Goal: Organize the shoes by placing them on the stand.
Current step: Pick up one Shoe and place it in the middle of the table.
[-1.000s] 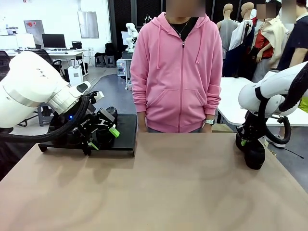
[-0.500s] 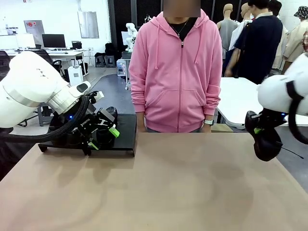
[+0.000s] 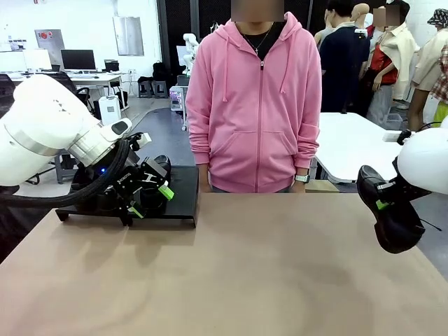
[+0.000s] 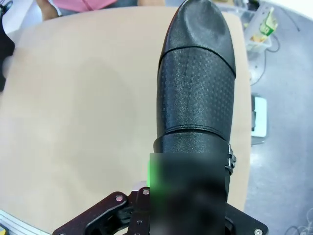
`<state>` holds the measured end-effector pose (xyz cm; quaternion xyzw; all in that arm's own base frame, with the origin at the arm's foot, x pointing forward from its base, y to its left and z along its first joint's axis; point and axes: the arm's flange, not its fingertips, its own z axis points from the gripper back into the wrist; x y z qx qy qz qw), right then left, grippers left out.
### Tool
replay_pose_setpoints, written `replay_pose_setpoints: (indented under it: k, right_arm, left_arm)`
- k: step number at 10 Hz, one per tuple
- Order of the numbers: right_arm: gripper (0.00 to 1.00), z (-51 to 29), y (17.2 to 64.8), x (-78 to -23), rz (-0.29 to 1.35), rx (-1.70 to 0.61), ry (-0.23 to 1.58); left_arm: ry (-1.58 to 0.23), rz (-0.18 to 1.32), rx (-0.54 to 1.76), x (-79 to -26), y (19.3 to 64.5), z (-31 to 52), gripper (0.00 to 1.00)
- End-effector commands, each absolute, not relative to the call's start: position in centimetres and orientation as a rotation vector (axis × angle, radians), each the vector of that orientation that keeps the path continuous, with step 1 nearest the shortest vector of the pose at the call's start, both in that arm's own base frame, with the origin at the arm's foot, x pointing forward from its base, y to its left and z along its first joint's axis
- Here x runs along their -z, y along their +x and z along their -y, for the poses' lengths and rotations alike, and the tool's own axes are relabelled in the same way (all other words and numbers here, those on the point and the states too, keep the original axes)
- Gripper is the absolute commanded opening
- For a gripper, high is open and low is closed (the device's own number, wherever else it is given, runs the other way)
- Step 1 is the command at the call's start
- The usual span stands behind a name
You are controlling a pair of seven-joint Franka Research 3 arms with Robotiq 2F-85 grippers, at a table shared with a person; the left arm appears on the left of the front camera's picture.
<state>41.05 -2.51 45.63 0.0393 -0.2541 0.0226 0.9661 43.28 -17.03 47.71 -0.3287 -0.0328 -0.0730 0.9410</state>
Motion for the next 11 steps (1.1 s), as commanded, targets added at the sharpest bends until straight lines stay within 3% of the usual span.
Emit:
replay_pose_setpoints:
  k: [1, 3, 4, 5, 6, 7, 8, 11]
  right_arm:
    - [0.0, 2.3, 42.1, -46.4, 0.521, -0.036, 0.06]
    - [0.0, 0.7, 41.3, -45.4, 0.5, -0.086, 0.129]
    - [0.0, -4.1, 40.9, -47.3, 0.559, -0.154, 0.163]
    - [0.0, -8.7, 40.2, -48.8, 0.564, -0.164, 0.068]
    - [0.0, -12.8, 39.4, -49.9, 0.544, -0.251, 0.136]
    - [0.0, -16.1, 39.0, -50.2, 0.445, -0.274, 0.196]
    - [0.0, -20.6, 38.3, -49.8, 0.244, -0.2, 0.112]
    - [0.0, -30.3, 34.9, -46.8, 0.011, -0.272, -0.049]
  left_arm:
    - [-0.668, 0.066, 0.16, -47.7, 43.1, 16.7, 1.0]
    - [-0.668, 0.066, 0.16, -47.7, 43.1, 16.7, 1.0]
    - [-0.668, 0.066, 0.16, -47.7, 43.1, 16.7, 1.0]
    - [-0.668, 0.066, 0.16, -47.7, 43.1, 16.7, 1.0]
    - [-0.668, 0.066, 0.16, -47.7, 43.1, 16.7, 1.0]
    - [-0.668, 0.066, 0.16, -47.7, 43.1, 16.7, 1.0]
    - [-0.668, 0.066, 0.16, -47.7, 43.1, 16.7, 1.0]
    - [-0.668, 0.066, 0.16, -47.7, 43.1, 16.7, 1.0]
